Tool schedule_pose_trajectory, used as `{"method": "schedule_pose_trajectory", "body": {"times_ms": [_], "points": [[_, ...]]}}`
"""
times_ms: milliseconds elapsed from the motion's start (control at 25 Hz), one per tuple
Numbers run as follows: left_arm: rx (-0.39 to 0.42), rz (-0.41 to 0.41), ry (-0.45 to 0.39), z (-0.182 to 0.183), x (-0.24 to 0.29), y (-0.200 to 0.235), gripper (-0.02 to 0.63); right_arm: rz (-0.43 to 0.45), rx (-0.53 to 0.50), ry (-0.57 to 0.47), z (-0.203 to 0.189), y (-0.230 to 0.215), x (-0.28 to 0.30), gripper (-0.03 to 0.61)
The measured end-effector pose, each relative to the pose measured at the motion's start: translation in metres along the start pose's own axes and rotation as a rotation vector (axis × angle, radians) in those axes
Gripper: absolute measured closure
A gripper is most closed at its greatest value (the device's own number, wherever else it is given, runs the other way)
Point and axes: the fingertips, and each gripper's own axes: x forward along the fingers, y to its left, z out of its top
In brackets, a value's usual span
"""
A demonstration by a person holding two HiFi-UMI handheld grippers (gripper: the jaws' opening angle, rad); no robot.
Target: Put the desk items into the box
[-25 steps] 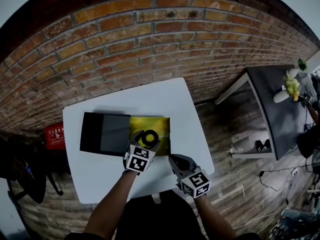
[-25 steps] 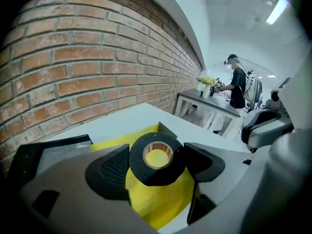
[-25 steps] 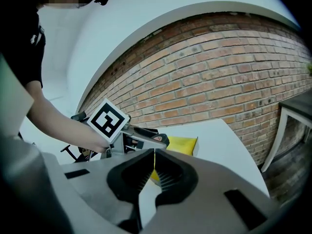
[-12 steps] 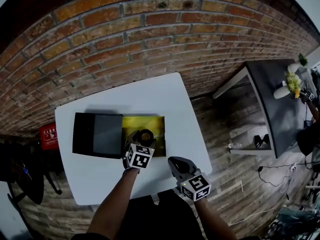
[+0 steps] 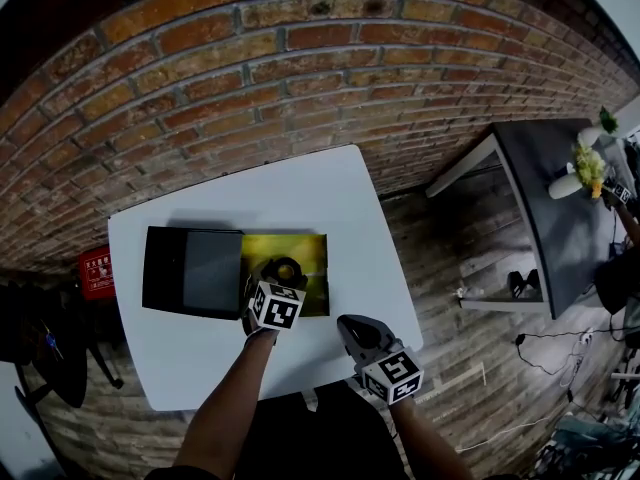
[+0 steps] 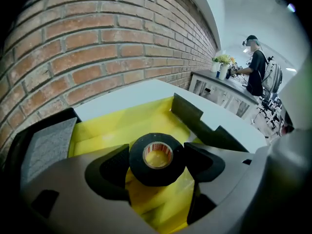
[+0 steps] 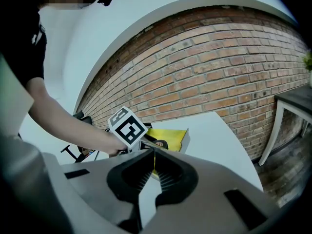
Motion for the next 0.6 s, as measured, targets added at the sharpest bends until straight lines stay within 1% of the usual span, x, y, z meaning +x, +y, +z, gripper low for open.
{"method": "schedule_pose_trajectory", "body": {"times_ms": [160,320,440,600], "points": [[0.0,-0.017,0.031,-0.005,0.002,-0.002,0.256,0.003,-0.006,-0.005,0.0,-0.001,0.0,0.555],[0.002,-0.022,0.028,-0.006,0.001,-0.001,0.256,0.009,-0.005,-0.008,0.0,-0.001,-0.001,0.555],[0.006,-0.01,0.001,-0.005,-0.005,0.0,0.256,0.012,-0.014,-0.013,0.0,0.0,-0.004,0.555],[-0.007,0.002,-0.065,0.004,-0.021,-0.002,0.256,0.015,-0.026,-0.024,0.003,0.001,-0.009,0.555]]}}
